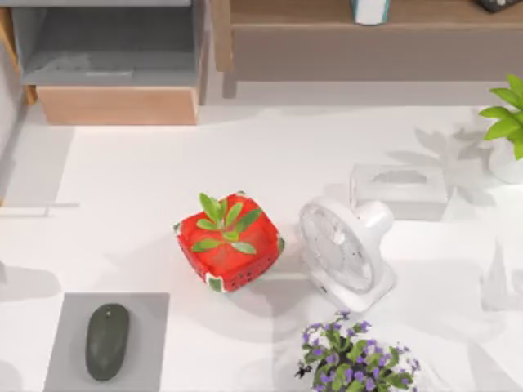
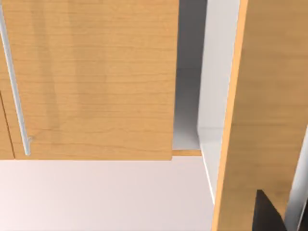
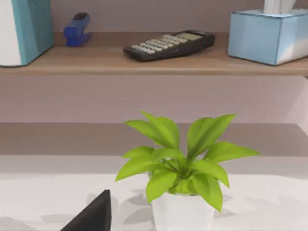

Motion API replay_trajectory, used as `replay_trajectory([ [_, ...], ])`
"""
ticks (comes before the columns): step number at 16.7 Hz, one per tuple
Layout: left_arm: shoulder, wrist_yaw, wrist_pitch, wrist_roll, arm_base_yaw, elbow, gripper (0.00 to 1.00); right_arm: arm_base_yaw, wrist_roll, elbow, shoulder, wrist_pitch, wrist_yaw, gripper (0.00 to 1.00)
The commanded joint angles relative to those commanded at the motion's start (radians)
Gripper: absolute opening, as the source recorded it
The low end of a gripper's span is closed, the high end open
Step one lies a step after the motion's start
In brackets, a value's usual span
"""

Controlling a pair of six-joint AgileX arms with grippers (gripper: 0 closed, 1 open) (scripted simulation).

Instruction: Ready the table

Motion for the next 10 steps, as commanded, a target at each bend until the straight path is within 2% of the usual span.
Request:
replay_trajectory([
  [7, 0.01, 0.0, -0.009, -0.005, 0.002, -0.001, 0.0, 0.0, 0.0, 0.0, 0.0, 0.0, 0.0, 1.0],
  [10, 0.028, -0.024, -0.034, -0.009, -0.019, 0.04, 0.0, 0.0, 0.0, 0.0, 0.0, 0.0, 0.0, 1.0],
])
